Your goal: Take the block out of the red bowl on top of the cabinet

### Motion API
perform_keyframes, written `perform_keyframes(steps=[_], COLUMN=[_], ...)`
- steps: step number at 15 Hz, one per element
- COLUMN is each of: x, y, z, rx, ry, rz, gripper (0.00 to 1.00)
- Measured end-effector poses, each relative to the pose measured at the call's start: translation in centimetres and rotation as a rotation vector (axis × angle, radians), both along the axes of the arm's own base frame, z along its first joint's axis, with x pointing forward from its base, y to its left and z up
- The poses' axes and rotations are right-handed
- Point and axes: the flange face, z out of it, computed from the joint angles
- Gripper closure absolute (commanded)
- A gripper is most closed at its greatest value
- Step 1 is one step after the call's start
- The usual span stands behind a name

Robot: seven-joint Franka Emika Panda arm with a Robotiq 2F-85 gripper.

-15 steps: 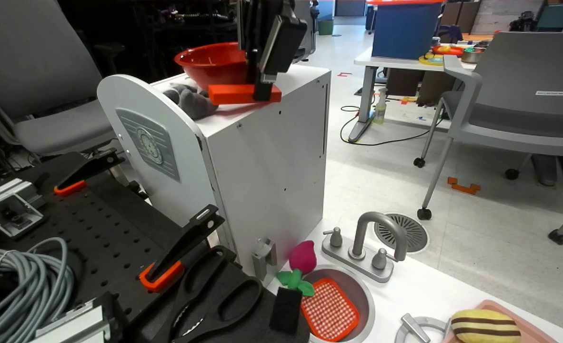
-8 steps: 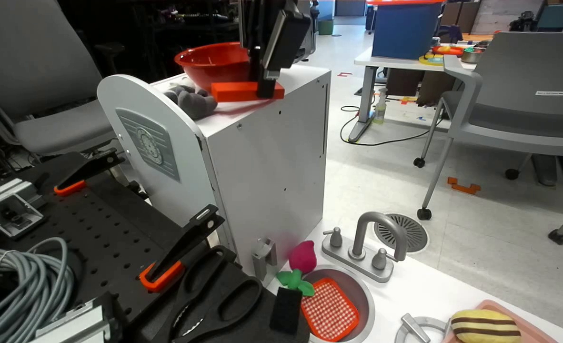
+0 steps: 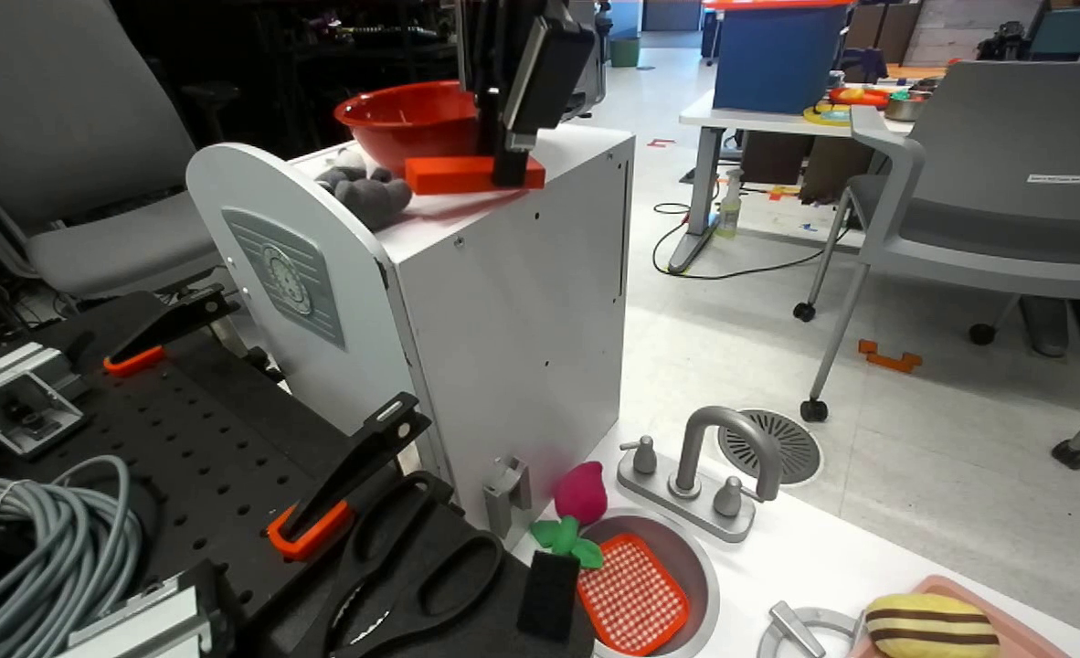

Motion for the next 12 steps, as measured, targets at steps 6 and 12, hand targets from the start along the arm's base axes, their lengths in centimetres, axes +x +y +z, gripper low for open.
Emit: perform_keyframes(steps=[6,12], x=[0.5,0.9], y=[1.3,1.7], z=[0.3,0.6], rx=[-0.027,-0.043], ry=[-0.005,-0.019], rz=[0.055,0.077], gripper=[0.92,0.92])
